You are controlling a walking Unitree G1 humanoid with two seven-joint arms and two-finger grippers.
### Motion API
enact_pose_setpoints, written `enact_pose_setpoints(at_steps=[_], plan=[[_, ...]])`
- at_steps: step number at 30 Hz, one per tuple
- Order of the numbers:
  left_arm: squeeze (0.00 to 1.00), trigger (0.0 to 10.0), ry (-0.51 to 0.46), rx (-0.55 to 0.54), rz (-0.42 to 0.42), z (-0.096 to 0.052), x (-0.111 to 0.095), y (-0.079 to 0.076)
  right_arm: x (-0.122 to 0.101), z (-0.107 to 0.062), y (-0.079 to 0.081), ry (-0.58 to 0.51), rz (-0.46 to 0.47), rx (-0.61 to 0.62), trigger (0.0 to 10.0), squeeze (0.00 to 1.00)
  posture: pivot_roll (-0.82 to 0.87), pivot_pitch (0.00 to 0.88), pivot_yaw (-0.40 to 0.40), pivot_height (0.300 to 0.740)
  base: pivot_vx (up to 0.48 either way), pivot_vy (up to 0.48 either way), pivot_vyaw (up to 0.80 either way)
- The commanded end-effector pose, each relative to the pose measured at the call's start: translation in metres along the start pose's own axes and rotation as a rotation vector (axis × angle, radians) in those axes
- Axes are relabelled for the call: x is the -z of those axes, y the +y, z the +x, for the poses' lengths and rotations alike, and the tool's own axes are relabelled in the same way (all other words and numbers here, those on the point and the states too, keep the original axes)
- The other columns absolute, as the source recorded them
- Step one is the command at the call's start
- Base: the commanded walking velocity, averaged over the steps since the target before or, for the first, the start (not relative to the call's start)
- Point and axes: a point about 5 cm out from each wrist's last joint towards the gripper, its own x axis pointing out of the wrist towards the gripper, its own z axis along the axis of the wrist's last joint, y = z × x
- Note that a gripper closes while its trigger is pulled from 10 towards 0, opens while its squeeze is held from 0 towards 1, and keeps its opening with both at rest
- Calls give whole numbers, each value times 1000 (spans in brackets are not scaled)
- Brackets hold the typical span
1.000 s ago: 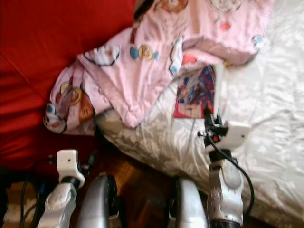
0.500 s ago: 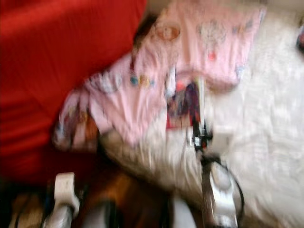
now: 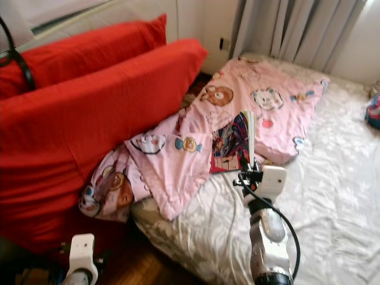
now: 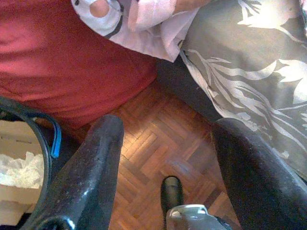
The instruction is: Clean up the room
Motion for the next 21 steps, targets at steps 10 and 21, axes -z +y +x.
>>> enact_pose_setpoints(at_steps=[10, 21], plan=[[0, 10000, 83, 23, -10, -6, 19, -13, 6, -11, -22, -13, -55, 61, 10000, 0, -40, 0, -81, 740, 0, 0, 0], [0, 10000, 168, 57, -9, -22, 52, -29, 22, -30, -42, 81, -93, 125, 10000, 0, -53, 0, -113, 740, 0, 0, -412]])
